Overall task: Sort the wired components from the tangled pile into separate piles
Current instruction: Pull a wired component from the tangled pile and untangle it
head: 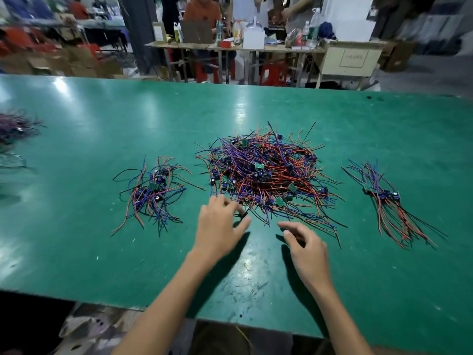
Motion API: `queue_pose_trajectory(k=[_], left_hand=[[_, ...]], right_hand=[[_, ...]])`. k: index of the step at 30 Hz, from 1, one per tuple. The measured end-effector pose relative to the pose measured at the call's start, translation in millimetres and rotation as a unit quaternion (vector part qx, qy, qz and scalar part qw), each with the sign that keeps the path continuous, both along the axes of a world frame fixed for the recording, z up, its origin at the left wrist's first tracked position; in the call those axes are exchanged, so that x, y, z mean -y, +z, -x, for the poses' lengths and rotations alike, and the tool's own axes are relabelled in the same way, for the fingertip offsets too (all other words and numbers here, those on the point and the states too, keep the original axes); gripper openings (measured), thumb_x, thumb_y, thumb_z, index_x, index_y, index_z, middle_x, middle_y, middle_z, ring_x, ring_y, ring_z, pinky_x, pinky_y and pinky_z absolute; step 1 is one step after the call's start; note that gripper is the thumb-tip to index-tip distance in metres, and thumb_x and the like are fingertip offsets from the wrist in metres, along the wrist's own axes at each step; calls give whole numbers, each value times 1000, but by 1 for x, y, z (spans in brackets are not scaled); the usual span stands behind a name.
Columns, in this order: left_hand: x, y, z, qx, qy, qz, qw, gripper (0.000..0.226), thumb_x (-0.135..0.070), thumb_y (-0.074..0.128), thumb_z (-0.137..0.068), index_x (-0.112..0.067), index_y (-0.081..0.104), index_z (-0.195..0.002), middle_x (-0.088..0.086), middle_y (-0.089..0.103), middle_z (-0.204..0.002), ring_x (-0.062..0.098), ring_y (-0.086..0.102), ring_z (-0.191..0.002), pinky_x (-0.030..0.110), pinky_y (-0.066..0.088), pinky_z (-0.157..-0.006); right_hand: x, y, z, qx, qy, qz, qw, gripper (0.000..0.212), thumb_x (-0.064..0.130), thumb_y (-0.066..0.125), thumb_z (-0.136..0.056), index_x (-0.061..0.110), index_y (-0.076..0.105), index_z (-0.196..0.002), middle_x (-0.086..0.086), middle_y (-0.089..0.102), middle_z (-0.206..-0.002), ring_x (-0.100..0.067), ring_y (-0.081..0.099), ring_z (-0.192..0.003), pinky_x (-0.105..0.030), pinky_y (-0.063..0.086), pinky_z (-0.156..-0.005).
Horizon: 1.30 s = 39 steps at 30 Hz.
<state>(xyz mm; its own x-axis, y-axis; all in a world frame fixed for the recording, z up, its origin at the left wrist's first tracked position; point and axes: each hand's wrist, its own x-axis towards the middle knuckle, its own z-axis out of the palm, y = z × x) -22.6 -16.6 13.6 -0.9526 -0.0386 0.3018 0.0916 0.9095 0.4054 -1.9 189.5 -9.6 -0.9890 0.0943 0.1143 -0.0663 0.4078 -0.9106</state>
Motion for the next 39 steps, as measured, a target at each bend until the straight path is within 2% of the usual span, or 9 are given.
queue_pose_trajectory(k=[3,6,11,14,17,21,27,35,39], left_hand=[[-17,-11,11,29,32,49,998,44,-51,57,-95,-24,62,-129,1,55,-116,22,45,-113,35,36,-91],[-18,-12,14,2,55,31,998,27,-40,60,-96,-25,68,-117,-1,61,-112,21,48,-108,34,30,-87],[-16,-3,-4,-2,68,-121,990,11,-38,71,-90,-33,75,-99,-12,74,-99,14,61,-98,31,26,-83],[-19,16,-16,-7,20,-341,940,5,-31,77,-88,-29,79,-92,-13,77,-82,5,71,-80,28,52,-84],[-24,39,-20,-2,-37,-498,867,6,-21,72,-93,-19,76,-96,-3,78,-78,4,70,-70,14,52,-71],[-20,54,-17,110,-33,-599,792,20,-35,65,-96,-20,70,-108,0,79,-99,11,70,-70,25,51,-73],[-20,49,-18,194,-28,-648,736,22,-40,58,-99,-20,63,-108,0,77,-108,14,74,-82,29,51,-77],[-15,56,-25,185,-39,-637,748,36,-42,69,-88,-16,73,-112,-2,76,-112,11,70,-80,22,53,-71],[-1,63,-23,151,-54,-657,736,37,-39,73,-79,-19,69,-109,0,77,-109,9,69,-72,19,54,-67]], right_hand=[[-1,-1,-1,-11,6,-29,999,26,18,63,-96,42,73,-97,24,71,-103,8,60,-104,-12,42,-88],[-2,-1,-1,-24,5,-40,999,31,15,63,-95,45,71,-91,30,69,-99,12,57,-104,-2,36,-84],[-1,-3,1,-38,6,-27,999,32,10,65,-93,41,73,-89,24,72,-99,-1,62,-103,-28,48,-95],[2,-4,4,-26,17,7,1000,24,15,64,-96,36,76,-95,11,75,-101,-10,70,-99,-38,54,-96],[13,-2,2,-12,38,81,996,26,13,62,-98,35,75,-99,0,76,-100,-12,76,-84,-38,60,-87],[25,-1,-3,-8,76,115,990,18,16,63,-100,30,74,-106,5,78,-96,-12,76,-89,-44,60,-89],[25,3,-7,-1,95,116,989,22,15,66,-98,29,69,-114,2,78,-90,-12,75,-84,-45,58,-90],[26,-2,-7,-6,105,41,994,11,28,73,-94,30,73,-105,13,69,-71,-1,61,-63,-19,47,-65],[26,-3,-8,-21,87,60,994,14,23,64,-100,23,77,-95,13,75,-81,0,73,-79,-15,51,-73]])
